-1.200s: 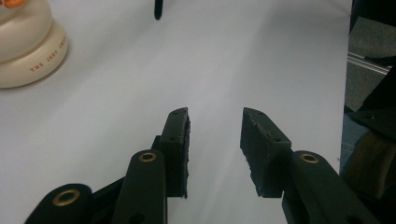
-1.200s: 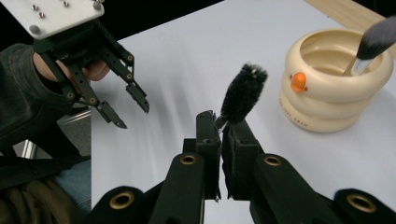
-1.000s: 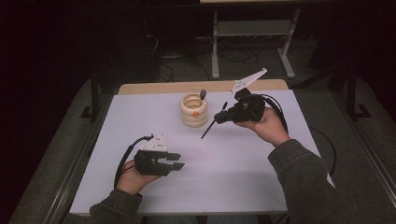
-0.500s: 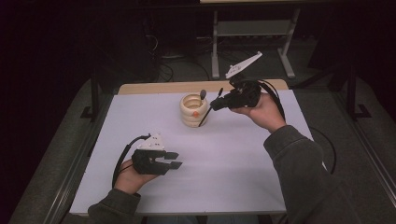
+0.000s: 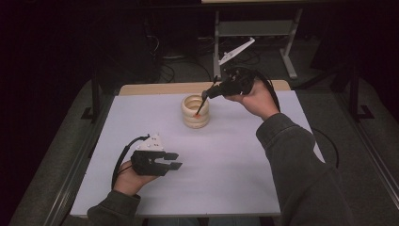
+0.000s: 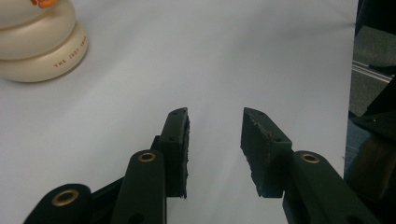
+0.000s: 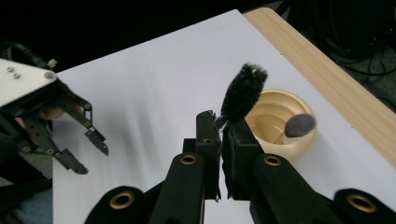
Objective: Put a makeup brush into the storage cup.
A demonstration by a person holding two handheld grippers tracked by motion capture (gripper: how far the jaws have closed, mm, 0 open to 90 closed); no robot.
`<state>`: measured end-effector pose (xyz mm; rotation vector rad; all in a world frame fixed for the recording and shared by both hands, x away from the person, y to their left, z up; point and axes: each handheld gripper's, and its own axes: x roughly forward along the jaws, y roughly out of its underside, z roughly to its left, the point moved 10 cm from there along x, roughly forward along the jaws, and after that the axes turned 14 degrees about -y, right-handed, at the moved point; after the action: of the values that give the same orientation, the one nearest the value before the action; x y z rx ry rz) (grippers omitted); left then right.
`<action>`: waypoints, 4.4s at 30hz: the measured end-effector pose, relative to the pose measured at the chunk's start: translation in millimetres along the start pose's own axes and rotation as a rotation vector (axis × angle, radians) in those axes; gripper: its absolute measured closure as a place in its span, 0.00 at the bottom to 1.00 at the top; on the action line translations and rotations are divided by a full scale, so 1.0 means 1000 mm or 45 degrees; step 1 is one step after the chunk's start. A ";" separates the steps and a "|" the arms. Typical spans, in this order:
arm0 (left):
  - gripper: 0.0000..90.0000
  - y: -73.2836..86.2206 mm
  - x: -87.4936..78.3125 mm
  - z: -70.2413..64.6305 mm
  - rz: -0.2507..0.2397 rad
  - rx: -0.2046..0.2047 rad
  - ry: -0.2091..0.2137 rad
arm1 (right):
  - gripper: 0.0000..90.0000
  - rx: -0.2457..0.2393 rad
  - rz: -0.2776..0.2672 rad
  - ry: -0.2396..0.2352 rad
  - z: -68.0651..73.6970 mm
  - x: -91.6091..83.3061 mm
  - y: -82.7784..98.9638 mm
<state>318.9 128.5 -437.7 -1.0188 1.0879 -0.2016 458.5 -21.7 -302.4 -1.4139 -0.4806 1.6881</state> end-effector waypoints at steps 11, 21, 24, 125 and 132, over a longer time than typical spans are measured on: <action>0.68 0.000 -0.002 0.002 -0.010 -0.006 -0.003 | 0.94 0.030 -0.021 0.048 -0.018 0.004 -0.017; 0.67 0.000 -0.002 0.003 -0.007 -0.012 -0.005 | 0.94 0.054 -0.026 0.092 -0.032 0.009 -0.027; 0.67 0.000 -0.002 0.003 -0.008 -0.011 -0.003 | 0.94 0.055 -0.027 0.112 -0.036 0.008 -0.031; 0.64 0.002 -0.005 0.011 -0.008 -0.042 -0.036 | 0.93 0.265 0.072 0.208 -0.071 0.090 0.017; 0.64 0.002 -0.005 0.011 -0.005 -0.046 -0.039 | 0.85 0.252 0.031 0.215 -0.068 0.084 0.015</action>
<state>324.5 139.1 -435.6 -1.0535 1.0652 -0.1699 517.4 21.8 -383.2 -1.4059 -0.1976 1.5718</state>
